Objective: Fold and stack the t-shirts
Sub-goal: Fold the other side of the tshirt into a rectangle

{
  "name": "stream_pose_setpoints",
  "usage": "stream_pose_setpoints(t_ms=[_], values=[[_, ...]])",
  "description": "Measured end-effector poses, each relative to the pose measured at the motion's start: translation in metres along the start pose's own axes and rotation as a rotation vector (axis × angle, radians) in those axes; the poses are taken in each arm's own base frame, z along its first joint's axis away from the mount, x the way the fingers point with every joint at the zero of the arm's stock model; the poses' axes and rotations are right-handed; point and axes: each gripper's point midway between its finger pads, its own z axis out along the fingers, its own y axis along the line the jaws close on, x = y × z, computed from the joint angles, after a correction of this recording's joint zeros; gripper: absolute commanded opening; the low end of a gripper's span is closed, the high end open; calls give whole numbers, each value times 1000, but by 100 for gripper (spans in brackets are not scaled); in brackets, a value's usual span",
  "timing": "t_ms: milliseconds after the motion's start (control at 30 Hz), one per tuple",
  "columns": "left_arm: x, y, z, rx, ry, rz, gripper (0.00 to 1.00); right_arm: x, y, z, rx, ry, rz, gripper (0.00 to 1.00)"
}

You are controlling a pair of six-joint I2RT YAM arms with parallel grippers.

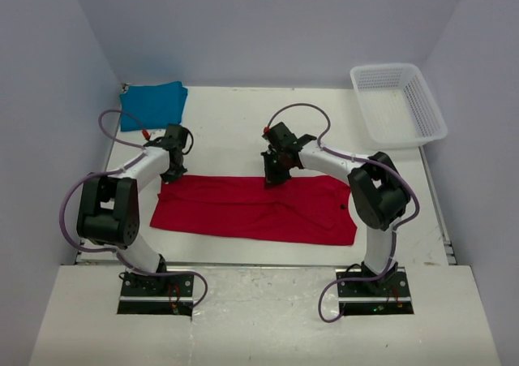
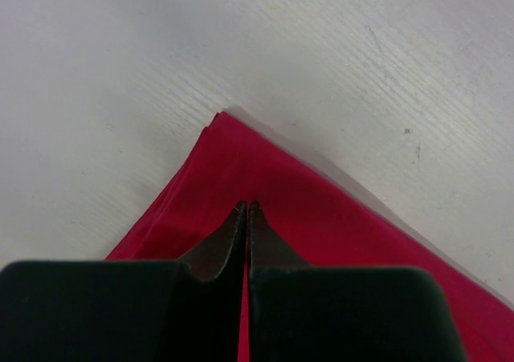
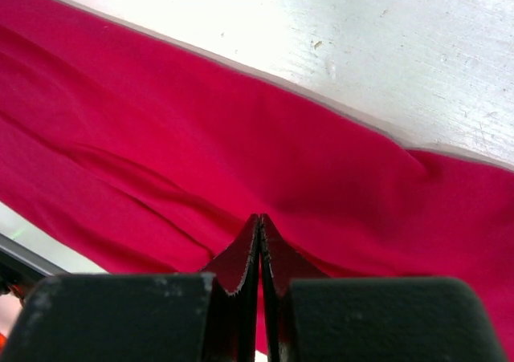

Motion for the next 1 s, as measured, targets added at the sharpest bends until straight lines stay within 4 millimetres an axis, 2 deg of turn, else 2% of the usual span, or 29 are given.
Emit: stream_pose_setpoints(t_ms=[200, 333, 667, 867, 1000], values=[[16, 1, 22, -54, 55, 38, 0, 7, -8, 16, 18, 33, 8, 0], [7, -6, 26, -65, 39, 40, 0, 14, -14, 26, 30, 54, 21, 0], [-13, -13, 35, -77, 29, 12, 0, 13, -8, 31, -3, 48, 46, 0], [-26, -3, 41, -106, 20, -25, 0, 12, -4, 34, -24, 48, 58, 0], [-45, 0, 43, -105, 2, -65, 0, 12, -1, 36, -44, 50, 67, 0]])
